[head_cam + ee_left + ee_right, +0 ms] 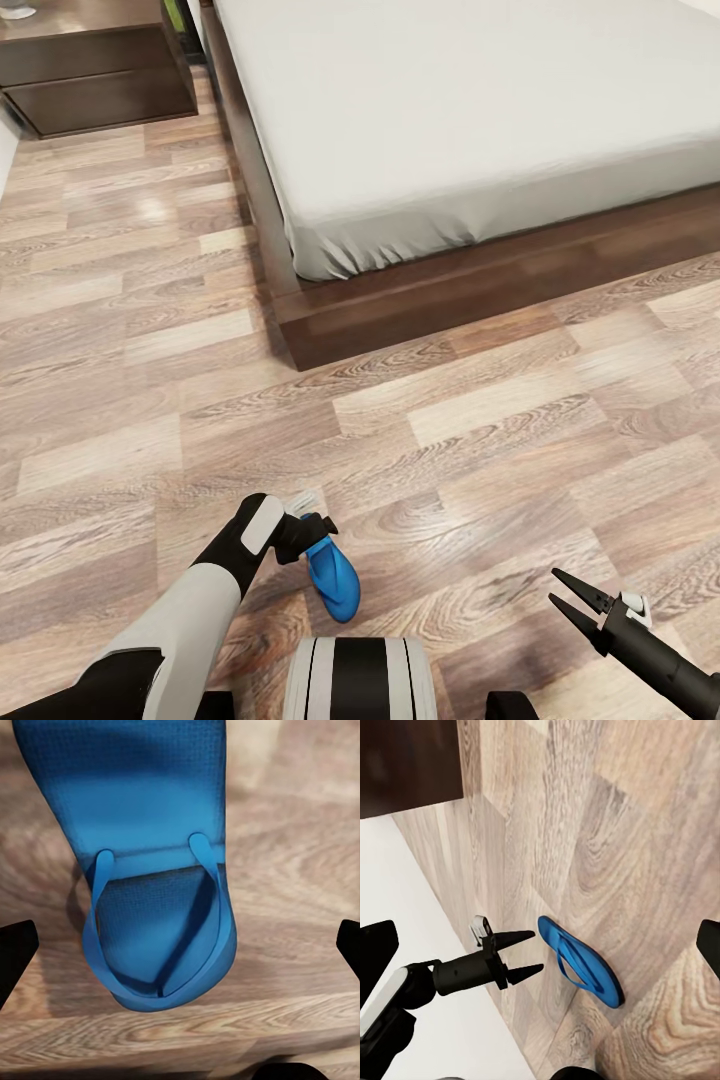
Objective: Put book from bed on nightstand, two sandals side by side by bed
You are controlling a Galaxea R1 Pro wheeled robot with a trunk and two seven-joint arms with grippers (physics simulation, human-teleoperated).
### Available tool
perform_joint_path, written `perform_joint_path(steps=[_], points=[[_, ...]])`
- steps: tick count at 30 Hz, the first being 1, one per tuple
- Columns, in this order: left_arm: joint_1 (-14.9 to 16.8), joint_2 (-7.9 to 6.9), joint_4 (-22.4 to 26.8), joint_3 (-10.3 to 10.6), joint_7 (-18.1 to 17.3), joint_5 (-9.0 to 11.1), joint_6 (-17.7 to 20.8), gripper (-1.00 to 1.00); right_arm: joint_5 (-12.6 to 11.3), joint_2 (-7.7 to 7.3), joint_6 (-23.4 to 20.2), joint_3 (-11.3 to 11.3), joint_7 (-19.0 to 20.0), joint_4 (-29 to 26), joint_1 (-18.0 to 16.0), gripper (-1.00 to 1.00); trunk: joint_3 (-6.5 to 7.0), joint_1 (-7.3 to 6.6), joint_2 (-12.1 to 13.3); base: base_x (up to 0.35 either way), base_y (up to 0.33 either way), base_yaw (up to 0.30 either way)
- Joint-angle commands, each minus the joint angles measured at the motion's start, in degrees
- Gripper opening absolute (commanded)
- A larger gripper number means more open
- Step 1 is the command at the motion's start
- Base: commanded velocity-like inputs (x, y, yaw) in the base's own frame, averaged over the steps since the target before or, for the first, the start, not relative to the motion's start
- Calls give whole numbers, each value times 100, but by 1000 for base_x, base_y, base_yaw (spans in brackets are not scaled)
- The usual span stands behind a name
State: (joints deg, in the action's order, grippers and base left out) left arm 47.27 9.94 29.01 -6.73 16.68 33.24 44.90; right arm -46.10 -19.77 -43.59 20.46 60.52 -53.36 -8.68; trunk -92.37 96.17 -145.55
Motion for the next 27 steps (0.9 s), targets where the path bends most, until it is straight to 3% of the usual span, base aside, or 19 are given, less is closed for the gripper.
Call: perform_joint_path(steps=[1,16,27], points=[[1,6,7,-30,55,60,19,100,-21,-1,-34,2,4,1,-2,100,-3,-1,-1,0,0,0],[1,6,6,-30,55,58,19,100,-29,-1,-36,2,4,1,-2,100,-3,-1,-1,0,0,0],[1,6,2,-30,55,60,19,100,-30,-1,-36,2,4,1,-2,100,-247,28,-16,0,0,0]])
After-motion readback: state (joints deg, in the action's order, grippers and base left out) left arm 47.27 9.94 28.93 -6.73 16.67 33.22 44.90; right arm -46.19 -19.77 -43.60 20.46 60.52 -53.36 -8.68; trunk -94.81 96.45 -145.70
